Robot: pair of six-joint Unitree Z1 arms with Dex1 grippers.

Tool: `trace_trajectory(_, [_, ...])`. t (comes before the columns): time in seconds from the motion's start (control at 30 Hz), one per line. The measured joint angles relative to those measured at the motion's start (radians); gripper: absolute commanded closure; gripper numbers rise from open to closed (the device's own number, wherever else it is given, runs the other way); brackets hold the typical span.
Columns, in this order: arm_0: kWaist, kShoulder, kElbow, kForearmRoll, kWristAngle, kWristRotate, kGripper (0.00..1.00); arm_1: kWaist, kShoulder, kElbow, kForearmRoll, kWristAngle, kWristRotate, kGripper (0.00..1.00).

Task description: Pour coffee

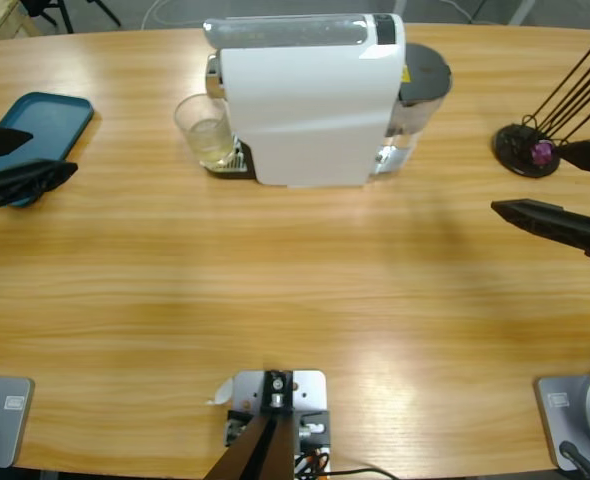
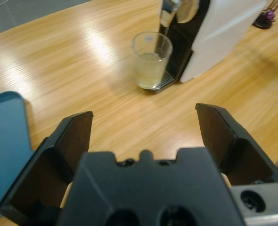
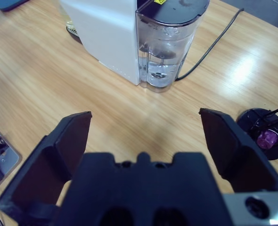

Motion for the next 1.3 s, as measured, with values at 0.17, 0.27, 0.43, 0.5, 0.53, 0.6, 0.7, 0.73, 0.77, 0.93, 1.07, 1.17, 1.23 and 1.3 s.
trace_trajectory(0.17, [-0.005,0.027,0.001,-0.075,-0.019,0.002,0.064,0.0,0.0,0.0,-0.001,0.0,-0.001,0.0])
trace_trajectory(0.27, [-0.006,0.131,0.001,-0.181,-0.019,0.006,0.067,0.0,0.0,0.0,-0.001,0.001,-0.001,0.0])
trace_trajectory(0.43, [-0.007,0.409,-0.006,-0.423,-0.019,0.03,0.064,-0.001,-0.004,0.001,-0.001,0.002,-0.003,0.0])
trace_trajectory(0.5, [-0.007,0.492,-0.016,-0.488,-0.019,0.035,0.064,-0.001,-0.005,0.002,-0.001,0.003,-0.003,0.0])
trace_trajectory(0.53, [-0.007,0.524,-0.022,-0.512,-0.019,0.037,0.064,-0.001,-0.006,0.002,-0.001,0.003,-0.003,0.0])
trace_trajectory(0.6, [-0.007,0.575,-0.038,-0.547,-0.019,0.039,0.065,-0.002,-0.006,0.002,-0.001,0.003,-0.003,0.0])
trace_trajectory(0.7, [-0.007,0.614,-0.051,-0.577,-0.029,0.039,0.058,-0.002,-0.006,0.002,-0.001,0.004,-0.003,0.0])
trace_trajectory(0.73, [-0.007,0.621,-0.051,-0.584,-0.043,0.039,0.054,-0.002,-0.006,0.002,-0.001,0.004,-0.003,0.0])
trace_trajectory(0.77, [-0.007,0.627,-0.052,-0.591,-0.055,0.039,0.046,-0.002,-0.005,0.002,-0.001,0.004,-0.003,0.0])
trace_trajectory(0.93, [-0.008,0.64,-0.052,-0.598,-0.141,0.039,0.004,-0.002,-0.005,0.002,-0.001,0.004,-0.003,0.0])
trace_trajectory(1.07, [-0.008,0.649,-0.052,-0.598,-0.156,0.048,0.003,-0.002,-0.005,0.002,-0.001,0.004,-0.003,0.0])
trace_trajectory(1.17, [-0.008,0.676,-0.052,-0.598,-0.156,0.054,0.003,-0.002,-0.005,0.002,-0.001,0.004,-0.003,0.0])
trace_trajectory(1.23, [-0.008,0.696,-0.052,-0.598,-0.156,0.058,0.0,-0.002,-0.005,0.002,-0.001,0.004,-0.003,0.0])
trace_trajectory(1.3, [-0.008,0.708,-0.054,-0.602,-0.156,0.063,0.0,-0.002,-0.005,0.002,-0.001,0.004,-0.003,0.0])
